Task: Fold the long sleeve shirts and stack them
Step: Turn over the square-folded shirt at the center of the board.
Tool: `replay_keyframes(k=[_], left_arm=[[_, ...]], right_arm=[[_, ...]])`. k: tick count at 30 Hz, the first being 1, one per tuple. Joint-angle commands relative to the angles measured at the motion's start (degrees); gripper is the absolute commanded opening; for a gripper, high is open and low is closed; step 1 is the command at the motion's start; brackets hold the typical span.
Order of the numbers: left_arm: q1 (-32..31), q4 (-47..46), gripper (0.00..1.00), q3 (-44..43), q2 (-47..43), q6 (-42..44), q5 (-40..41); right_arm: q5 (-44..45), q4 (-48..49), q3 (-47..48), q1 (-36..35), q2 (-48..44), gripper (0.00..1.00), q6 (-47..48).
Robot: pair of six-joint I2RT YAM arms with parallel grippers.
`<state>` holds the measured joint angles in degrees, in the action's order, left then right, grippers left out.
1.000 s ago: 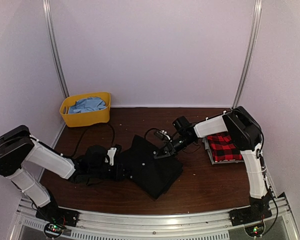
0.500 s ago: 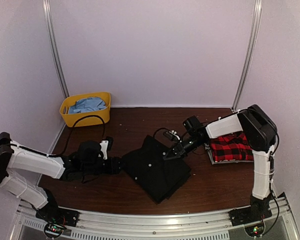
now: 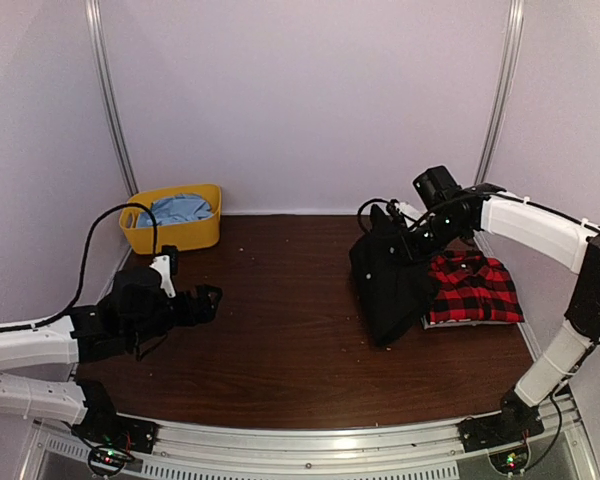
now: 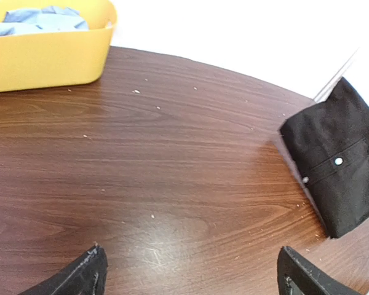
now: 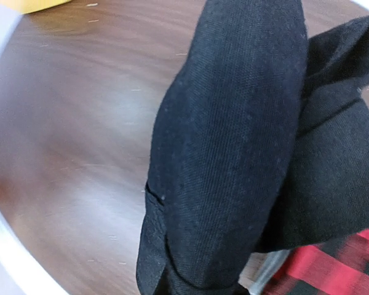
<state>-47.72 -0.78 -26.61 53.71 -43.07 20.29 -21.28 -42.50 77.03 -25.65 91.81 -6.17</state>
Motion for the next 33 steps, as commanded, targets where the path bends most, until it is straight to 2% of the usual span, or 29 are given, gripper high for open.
replay_keyframes(k=[1, 6, 9, 16, 21, 28, 33], left_arm=[[0.09, 5.54, 0.98, -1.6, -1.84, -0.99, 5.62], [0.18, 7.78, 0.98, -2.41, -0.71, -1.17, 6.66], [0.26, 9.04, 0.98, -3.76, 1.0, -1.02, 7.17], [0.52, 10.67, 0.98, -6.17, 4.8, 0.27, 8.74], [0.68, 12.01, 0.98, -6.85, 5.16, 0.54, 10.48], [0.88, 14.26, 0.98, -7.23, 2.96, 1.33, 13.53], [1.14, 15.44, 0.98, -7.01, 0.72, 1.56, 14.94]], right_arm=[[25.11, -13.63, 8.42, -1.27, -1.15, 0.0, -1.43], [37.32, -20.55, 15.12, -5.23, 1.87, 0.0, -4.81], [43.96, -24.26, 18.56, -10.16, 5.07, 0.0, -7.93], [50.9, -33.08, 27.6, -23.33, 19.28, 0.02, -15.87], [50.3, -36.26, 37.79, -32.84, 31.33, 0.1, -18.72], [42.09, -34.35, 51.14, -43.22, 43.17, 0.34, -19.21], [35.5, -28.85, 50.67, -46.49, 44.18, 0.45, -18.78]])
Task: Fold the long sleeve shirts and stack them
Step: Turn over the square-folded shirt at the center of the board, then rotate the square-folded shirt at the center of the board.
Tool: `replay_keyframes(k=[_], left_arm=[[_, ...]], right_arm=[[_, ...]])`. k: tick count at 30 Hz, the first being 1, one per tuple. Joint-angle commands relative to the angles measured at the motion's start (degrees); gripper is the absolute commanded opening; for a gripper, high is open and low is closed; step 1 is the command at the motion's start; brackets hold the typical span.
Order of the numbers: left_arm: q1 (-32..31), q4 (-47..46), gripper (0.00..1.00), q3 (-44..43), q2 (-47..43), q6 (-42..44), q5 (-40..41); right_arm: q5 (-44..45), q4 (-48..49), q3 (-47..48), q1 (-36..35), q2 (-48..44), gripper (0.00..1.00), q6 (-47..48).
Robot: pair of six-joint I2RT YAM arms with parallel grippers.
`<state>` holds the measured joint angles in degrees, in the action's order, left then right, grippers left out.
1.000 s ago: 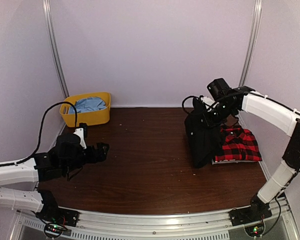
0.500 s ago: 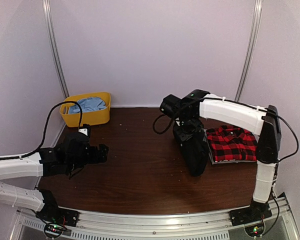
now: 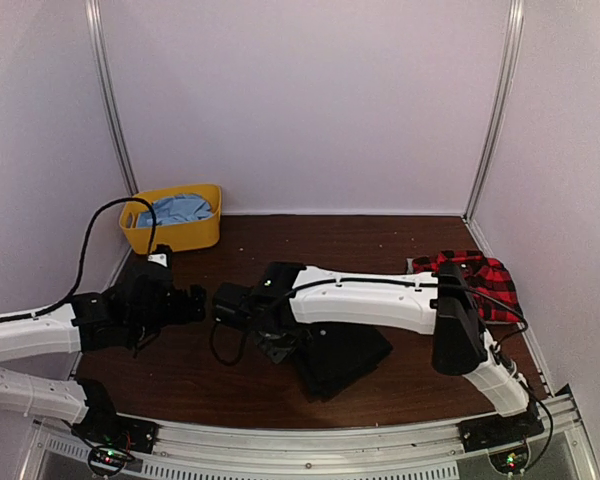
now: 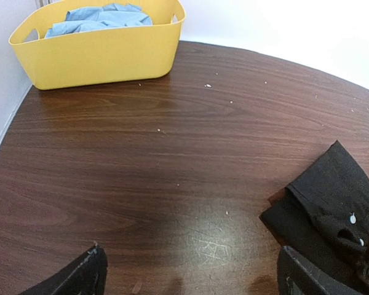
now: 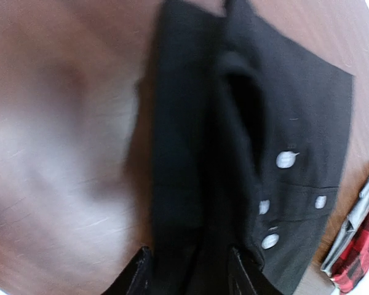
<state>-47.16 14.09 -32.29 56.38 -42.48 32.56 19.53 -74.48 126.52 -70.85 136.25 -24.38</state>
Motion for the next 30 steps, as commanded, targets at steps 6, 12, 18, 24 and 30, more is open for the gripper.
replay_keyframes(k=[6, 12, 18, 24, 30], left_arm=[[0.75, -0.88, 0.98, 0.17, -2.68, 0.86, 2.0], [0.79, -4.83, 0.98, 1.19, -1.61, 1.61, -3.41], [0.75, -6.65, 0.98, 2.47, -1.17, 1.01, -3.9], [0.75, -6.35, 0.98, 2.89, -0.18, 0.44, -3.86], [0.75, -6.33, 0.98, 3.19, 0.4, 0.31, -4.0]], right_arm=[[-12.63, 15.75, -9.41, -2.03, -10.56, 0.68, 1.43], [-14.4, 26.22, -26.99, 2.82, -24.58, 0.72, 1.16], [-25.16, 41.44, -43.94, 10.1, -33.79, 0.66, 1.39], [-30.75, 47.01, -45.99, 11.52, -29.02, 0.46, 2.24], [-32.2, 47.43, -43.84, 9.73, -21.73, 0.36, 1.89]])
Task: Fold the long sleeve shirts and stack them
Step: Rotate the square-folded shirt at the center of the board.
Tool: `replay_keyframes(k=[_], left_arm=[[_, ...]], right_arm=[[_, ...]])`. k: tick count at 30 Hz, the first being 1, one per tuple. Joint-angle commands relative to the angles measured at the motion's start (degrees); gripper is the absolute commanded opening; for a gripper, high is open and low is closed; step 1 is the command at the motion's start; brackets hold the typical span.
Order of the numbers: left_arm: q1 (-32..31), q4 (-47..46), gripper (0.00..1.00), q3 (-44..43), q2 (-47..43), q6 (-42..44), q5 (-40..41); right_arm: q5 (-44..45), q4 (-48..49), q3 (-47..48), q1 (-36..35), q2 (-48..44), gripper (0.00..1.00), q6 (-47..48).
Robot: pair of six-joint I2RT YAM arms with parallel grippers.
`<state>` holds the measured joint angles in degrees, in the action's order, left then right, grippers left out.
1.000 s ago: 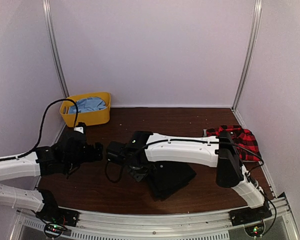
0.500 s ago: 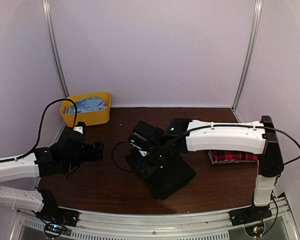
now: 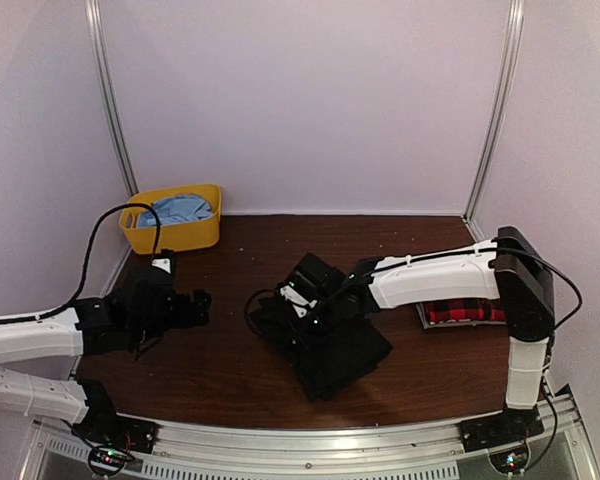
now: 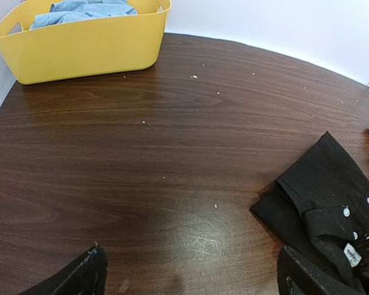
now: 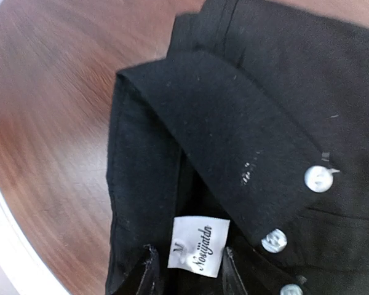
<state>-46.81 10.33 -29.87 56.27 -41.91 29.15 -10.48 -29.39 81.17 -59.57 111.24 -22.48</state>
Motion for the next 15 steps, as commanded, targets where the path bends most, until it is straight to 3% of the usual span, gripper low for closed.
replay_keyframes(k=[1, 8, 15], left_arm=[[0.4, -2.58, 0.98, 0.85, 0.51, -0.31, -0.58], [0.4, -3.89, 0.98, 1.56, 1.56, -0.56, -1.47], [0.37, -8.92, 0.98, 2.47, 3.87, -0.54, -7.37]], right_arm=[[-1.91, 2.2, 1.65, -2.08, 4.05, 0.37, -0.13], [2.91, 0.65, 1.97, -4.44, 6.58, 0.43, -2.07], [7.47, 1.57, -0.54, -4.3, -2.52, 0.67, -2.39]])
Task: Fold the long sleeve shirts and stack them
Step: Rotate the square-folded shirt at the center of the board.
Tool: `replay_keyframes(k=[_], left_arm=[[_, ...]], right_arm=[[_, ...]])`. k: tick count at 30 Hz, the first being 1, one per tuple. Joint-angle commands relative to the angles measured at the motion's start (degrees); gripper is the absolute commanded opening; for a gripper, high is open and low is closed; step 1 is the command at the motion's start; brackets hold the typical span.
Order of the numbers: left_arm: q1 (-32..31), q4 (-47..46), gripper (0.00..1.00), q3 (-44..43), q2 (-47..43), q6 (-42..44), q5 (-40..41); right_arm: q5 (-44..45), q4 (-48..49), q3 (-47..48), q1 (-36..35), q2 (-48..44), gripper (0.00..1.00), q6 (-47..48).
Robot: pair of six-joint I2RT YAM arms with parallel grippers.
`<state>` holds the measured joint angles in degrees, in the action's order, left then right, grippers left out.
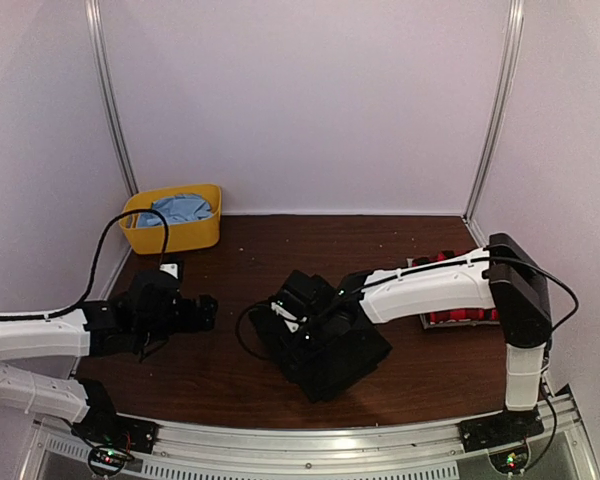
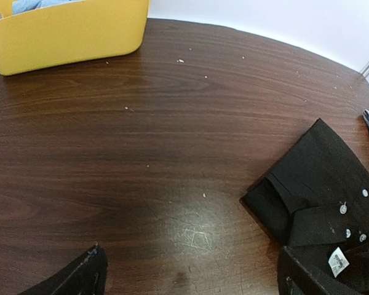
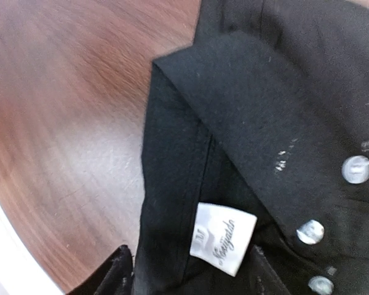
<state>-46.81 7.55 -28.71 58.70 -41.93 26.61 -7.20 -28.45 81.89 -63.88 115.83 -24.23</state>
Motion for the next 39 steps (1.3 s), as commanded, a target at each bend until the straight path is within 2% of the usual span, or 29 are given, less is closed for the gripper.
replay_keyframes(k=[1, 8, 15, 20, 24, 30, 35, 39], left_arm=[[0.4, -6.99, 0.98, 1.48, 1.96, -0.57, -6.06], [0.31, -15.27, 0.98, 3.49, 4.5, -1.87, -13.26], [0.31, -24.4, 0.98, 5.39, 10.08, -5.44, -21.38], [0.02, -29.9, 0.98, 5.24, 16.28, -7.54, -25.72], [-0.45, -32.52, 0.97, 3.21, 21.86, -8.28, -29.46], [-0.52, -34.96, 0.88, -0.49, 30.66, -9.34, -34.28], [-0.56, -34.79, 0.8, -3.9, 35.7, -9.31, -36.15], [-0.48, -32.03, 0.73, -7.49, 39.02, -8.34, -34.52]], right_arm=[[4.69, 0.66, -1.85, 0.25, -8.6, 0.69, -0.64], [6.33, 1.81, -10.25, 6.19, -16.61, 0.82, -0.73], [2.62, 8.22, -20.63, 16.42, -20.47, 0.84, -0.44], [-0.77, 12.04, -26.82, 19.23, -21.45, 0.84, -0.54], [-3.47, 14.7, -31.76, 19.32, -22.81, 0.84, -1.76], [-8.07, 20.17, -39.33, 17.62, -27.13, 0.82, -5.54], [-7.94, 23.83, -42.17, 11.16, -29.14, 0.81, -9.79], [-5.96, 25.62, -40.8, 3.97, -26.54, 0.8, -12.52]])
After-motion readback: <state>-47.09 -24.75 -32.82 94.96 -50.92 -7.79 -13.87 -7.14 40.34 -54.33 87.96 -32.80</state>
